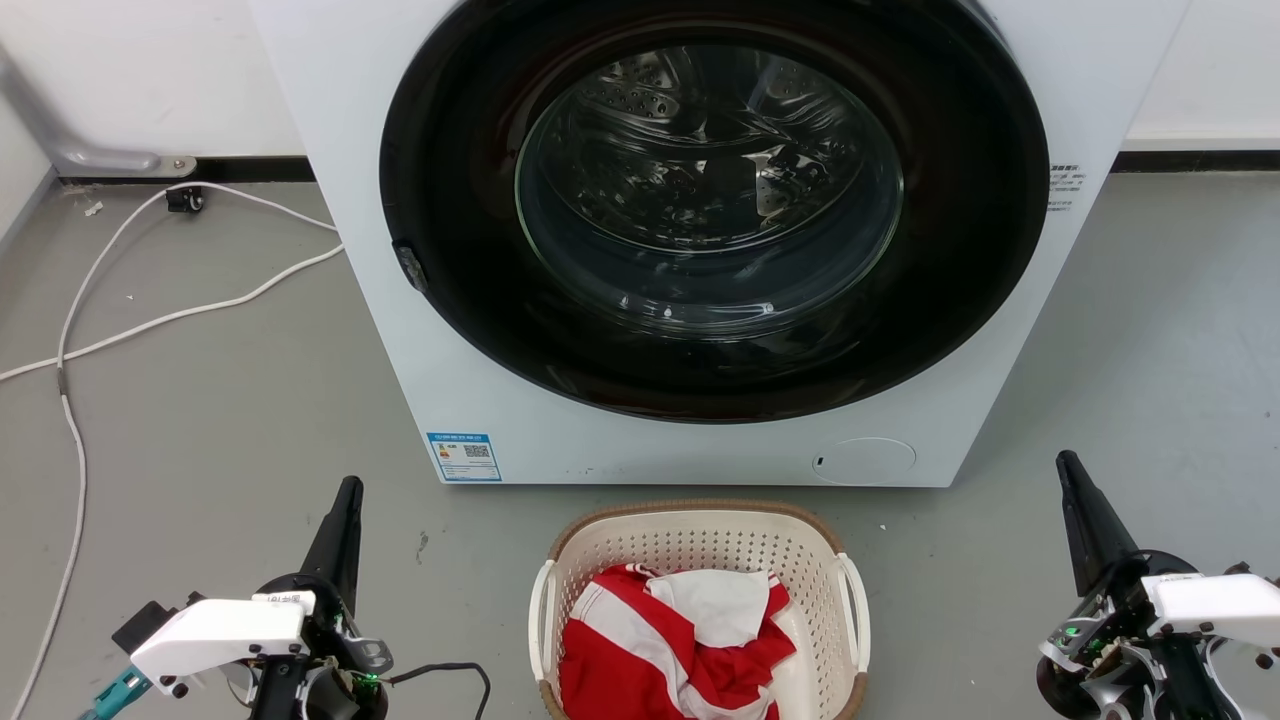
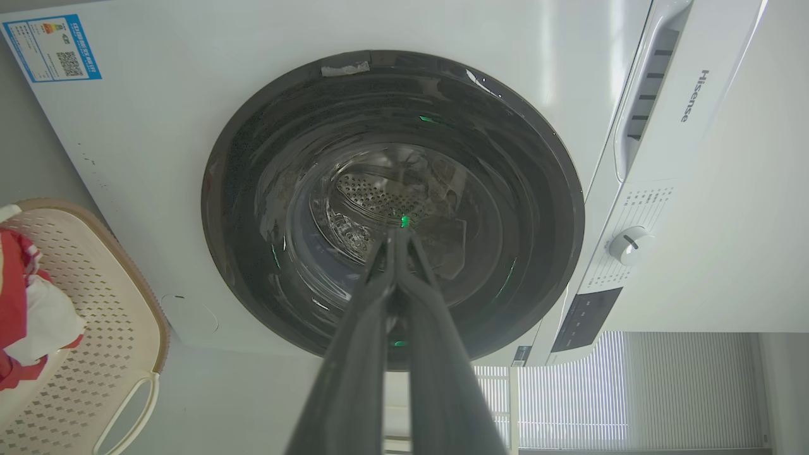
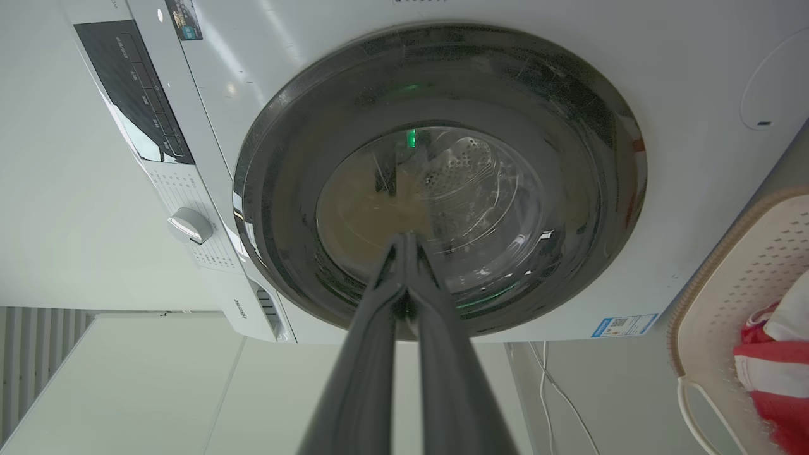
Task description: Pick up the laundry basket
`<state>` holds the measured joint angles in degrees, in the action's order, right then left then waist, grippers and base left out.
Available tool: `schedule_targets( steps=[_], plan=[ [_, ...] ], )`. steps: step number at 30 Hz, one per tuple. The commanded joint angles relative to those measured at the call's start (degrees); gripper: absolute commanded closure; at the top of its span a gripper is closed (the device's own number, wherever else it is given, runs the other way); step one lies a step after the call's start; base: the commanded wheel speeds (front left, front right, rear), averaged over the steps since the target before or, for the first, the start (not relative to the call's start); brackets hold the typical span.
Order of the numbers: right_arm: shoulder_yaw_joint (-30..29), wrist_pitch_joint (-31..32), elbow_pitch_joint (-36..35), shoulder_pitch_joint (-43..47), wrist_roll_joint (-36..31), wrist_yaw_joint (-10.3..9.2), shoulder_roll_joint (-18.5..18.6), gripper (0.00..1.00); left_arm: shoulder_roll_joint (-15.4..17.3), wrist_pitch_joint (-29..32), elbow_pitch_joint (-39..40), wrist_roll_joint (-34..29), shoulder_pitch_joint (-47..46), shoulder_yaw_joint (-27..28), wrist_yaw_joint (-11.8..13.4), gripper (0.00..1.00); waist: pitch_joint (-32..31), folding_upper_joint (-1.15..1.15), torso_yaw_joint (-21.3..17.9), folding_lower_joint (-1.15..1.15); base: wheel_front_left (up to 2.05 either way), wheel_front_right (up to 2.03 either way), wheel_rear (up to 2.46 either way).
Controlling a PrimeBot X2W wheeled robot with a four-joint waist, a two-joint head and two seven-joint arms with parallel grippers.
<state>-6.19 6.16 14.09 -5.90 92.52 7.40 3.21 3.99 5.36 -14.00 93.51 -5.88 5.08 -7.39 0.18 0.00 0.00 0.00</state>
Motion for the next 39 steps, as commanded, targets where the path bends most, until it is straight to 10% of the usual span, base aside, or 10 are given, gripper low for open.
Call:
schedule_targets(
  steps=[1,28,29,39],
  plan=[
    [-0.1,0.22,0.08,-0.69,-0.37,0.16,-0.19,1.0,-0.07,0.1,-0.08,-0.26,-0.51,0.18,-0.18,1.0,0.0,0.0,0.0,0.0,0.0,0.0,0.0],
    [-0.2,0.24,0.08,-0.71,-0.33,0.17,-0.25,1.0,-0.38,0.48,-0.11,-0.56,-0.56,0.59,-0.18,1.0,0.0,0.0,0.0,0.0,0.0,0.0,0.0],
    [-0.12,0.18,0.01,-0.01,-0.25,0.0,-0.09,0.0,-0.33,0.36,-0.02,-0.46,-0.02,0.47,0.0,0.0,0.0,0.0,0.0,0.0,0.0,0.0,0.0],
    [0.66,-2.01,-0.64,0.89,-1.02,0.01,-0.19,0.0,-0.59,-1.83,0.01,-1.01,-0.23,-2.28,0.0,0.0,0.03,0.0,0.01,0.0,0.0,0.0,0.0]
  ],
)
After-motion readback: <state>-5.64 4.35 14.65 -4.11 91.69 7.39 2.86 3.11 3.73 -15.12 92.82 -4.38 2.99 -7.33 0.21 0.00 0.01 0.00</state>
